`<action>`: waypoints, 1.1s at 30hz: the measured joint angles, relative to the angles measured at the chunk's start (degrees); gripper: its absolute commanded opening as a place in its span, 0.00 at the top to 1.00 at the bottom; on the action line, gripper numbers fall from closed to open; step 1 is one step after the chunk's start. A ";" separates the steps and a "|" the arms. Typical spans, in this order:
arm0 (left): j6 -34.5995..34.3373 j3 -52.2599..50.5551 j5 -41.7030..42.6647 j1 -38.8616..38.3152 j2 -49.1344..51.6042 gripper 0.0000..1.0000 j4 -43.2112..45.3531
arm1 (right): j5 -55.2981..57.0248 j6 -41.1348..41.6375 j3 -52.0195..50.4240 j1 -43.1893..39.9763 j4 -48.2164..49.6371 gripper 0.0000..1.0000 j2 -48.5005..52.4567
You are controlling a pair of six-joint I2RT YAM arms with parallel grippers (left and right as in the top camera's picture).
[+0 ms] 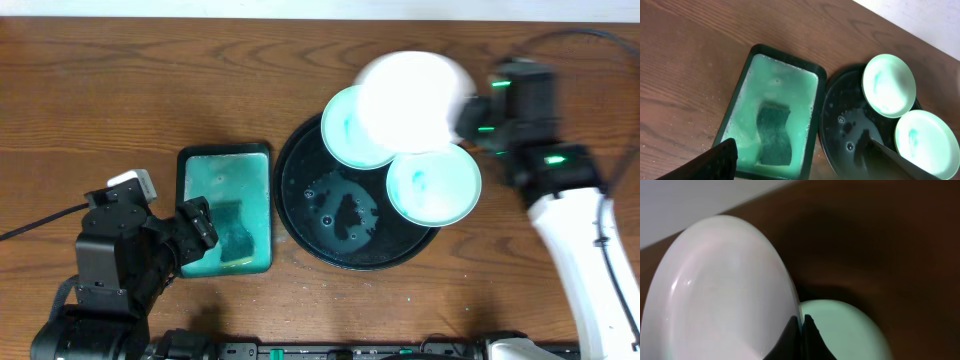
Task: Clean dirty plates on tray and stack at the side
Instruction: 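Carry the white plate right and set it on the table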
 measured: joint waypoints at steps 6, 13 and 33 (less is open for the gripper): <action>0.00 0.00 -0.02 0.00 0.00 0.19 0.02 | 4.11 3.50 -0.33 -21.66 -5.51 0.99 4.44; 0.00 0.00 -0.02 0.00 0.00 0.19 0.02 | 5.53 4.61 -1.53 -34.67 -8.46 0.99 16.04; 0.00 0.00 -0.02 0.00 0.00 0.19 0.02 | -17.79 -13.42 -2.78 -28.85 -11.47 0.44 25.18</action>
